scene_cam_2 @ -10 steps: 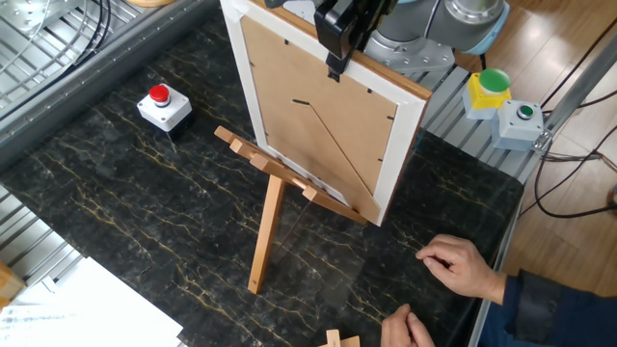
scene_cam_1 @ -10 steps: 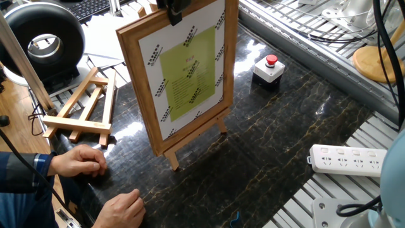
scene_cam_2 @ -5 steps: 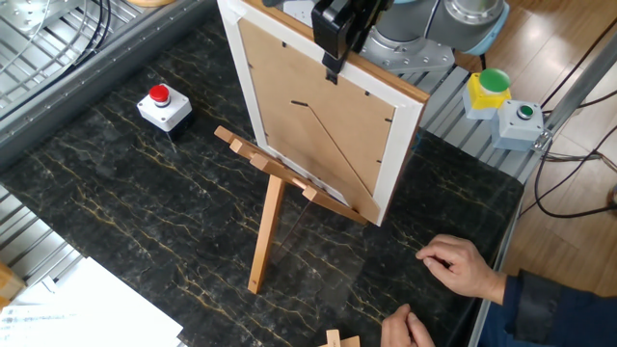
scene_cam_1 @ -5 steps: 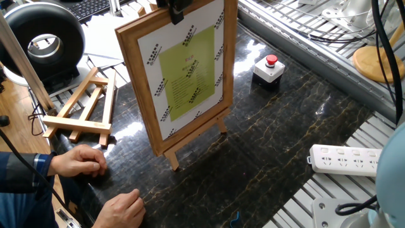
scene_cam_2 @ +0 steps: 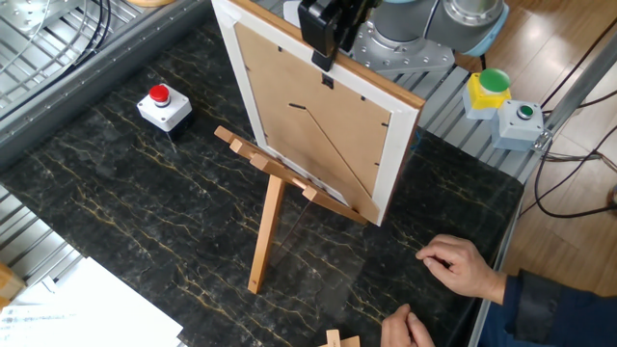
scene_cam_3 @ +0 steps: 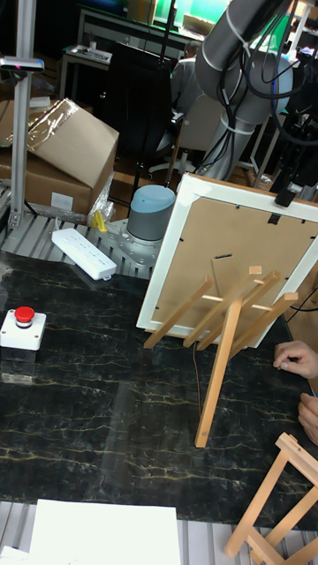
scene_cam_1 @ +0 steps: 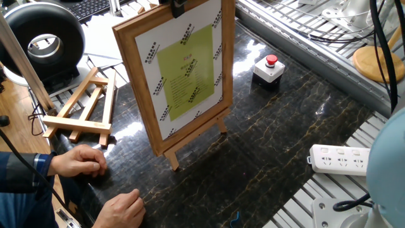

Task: Put the photo frame on the bracket

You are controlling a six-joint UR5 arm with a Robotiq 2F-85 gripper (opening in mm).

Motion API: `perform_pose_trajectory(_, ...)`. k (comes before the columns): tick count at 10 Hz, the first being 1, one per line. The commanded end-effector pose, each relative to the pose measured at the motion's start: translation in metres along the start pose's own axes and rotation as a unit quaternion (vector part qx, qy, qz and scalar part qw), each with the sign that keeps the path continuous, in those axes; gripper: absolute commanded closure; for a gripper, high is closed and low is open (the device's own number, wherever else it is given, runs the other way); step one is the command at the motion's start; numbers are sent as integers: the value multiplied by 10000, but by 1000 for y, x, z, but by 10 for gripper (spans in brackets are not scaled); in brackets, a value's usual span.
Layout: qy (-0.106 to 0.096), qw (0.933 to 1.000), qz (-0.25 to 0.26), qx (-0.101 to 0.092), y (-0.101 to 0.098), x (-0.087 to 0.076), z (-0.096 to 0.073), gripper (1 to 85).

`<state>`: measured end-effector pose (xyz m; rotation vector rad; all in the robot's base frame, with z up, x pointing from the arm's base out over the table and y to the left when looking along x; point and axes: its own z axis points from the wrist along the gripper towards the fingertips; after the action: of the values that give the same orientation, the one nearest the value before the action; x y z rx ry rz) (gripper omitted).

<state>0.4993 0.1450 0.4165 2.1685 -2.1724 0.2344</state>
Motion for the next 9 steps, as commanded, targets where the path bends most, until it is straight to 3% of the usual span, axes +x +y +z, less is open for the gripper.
perform_pose_trajectory(1, -120, 9997, 201, 39, -6, -2, 0, 493)
perform_pose_trajectory(9, -340, 9953, 703, 571, -40, -4, 3, 480)
